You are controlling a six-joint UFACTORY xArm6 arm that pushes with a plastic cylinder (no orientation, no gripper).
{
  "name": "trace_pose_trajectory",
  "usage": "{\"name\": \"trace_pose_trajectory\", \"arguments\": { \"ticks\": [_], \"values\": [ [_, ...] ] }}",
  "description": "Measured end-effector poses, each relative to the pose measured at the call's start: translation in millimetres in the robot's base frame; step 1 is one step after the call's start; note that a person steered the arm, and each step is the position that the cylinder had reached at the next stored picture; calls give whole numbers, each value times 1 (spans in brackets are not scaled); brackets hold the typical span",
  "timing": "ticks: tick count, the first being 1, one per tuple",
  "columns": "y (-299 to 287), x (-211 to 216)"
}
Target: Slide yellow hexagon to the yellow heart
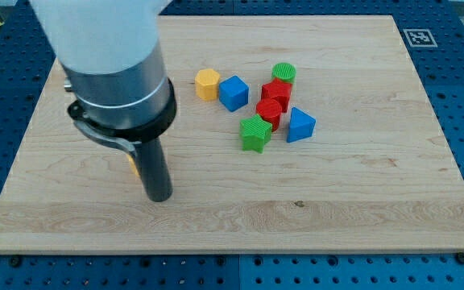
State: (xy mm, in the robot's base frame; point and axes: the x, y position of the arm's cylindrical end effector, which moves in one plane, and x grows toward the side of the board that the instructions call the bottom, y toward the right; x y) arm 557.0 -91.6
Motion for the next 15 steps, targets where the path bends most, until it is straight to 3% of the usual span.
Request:
{"name": "trace_pose_trajectory", "arguments": {
  "ticks": [2, 3, 6, 8, 9, 10, 15],
  "values": [
    [21, -84],
    [5, -131],
    [-25, -200],
    [34, -261],
    [75, -236],
    [78, -203],
    [25, -199]
  ]
}}
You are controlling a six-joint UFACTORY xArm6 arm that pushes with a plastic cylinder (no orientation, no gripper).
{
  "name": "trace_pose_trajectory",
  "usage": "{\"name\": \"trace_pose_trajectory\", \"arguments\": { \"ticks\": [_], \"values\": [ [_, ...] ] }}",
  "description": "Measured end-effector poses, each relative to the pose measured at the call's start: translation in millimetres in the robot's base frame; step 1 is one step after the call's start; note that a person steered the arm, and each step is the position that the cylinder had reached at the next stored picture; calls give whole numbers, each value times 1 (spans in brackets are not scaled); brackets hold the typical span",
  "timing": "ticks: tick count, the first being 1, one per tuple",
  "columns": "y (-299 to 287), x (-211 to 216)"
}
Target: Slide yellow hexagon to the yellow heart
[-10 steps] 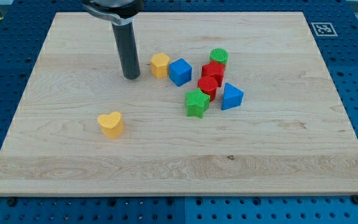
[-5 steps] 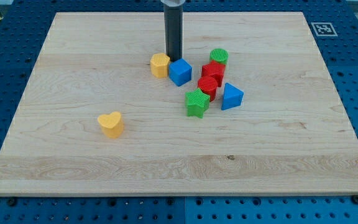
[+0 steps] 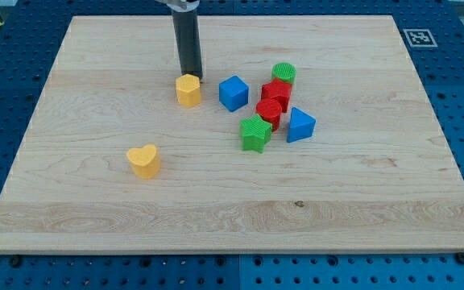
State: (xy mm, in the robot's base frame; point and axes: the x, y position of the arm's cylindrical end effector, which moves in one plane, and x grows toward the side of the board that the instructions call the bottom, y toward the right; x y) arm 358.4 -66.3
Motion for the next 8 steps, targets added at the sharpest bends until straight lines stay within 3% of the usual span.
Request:
{"name": "trace_pose_trajectory", "arguments": {
  "ticks": [5, 7, 8],
  "values": [
    [15, 58],
    [-20, 60],
    [-12, 40]
  ]
}}
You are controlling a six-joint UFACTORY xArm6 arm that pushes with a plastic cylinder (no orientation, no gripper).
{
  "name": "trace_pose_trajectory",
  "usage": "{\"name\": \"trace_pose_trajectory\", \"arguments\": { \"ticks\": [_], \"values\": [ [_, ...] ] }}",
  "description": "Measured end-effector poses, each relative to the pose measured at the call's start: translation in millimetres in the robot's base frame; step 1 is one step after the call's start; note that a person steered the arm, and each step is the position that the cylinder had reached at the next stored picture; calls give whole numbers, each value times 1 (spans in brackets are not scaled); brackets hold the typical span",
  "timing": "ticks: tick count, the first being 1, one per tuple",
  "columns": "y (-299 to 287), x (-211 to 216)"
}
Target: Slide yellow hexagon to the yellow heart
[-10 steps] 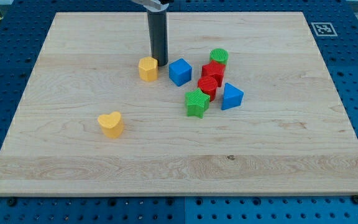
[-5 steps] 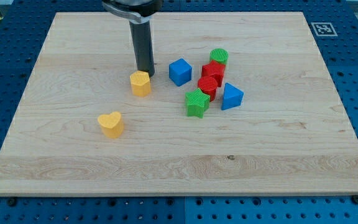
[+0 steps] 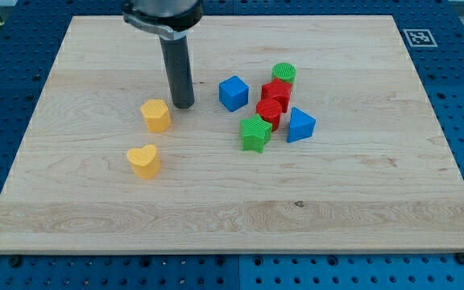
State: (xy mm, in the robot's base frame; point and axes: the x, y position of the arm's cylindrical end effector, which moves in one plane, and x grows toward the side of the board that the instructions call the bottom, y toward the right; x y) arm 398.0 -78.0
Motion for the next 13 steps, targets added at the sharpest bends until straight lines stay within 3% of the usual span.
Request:
{"name": "trace_pose_trajectory", "arguments": {
  "ticks": [1, 2, 5, 7, 9, 10, 13],
  "values": [
    [-34, -7],
    [-35, 20],
    [-20, 17],
    [-20, 46],
    [-24, 54],
    [-43, 21],
    [-51, 47]
  ]
}}
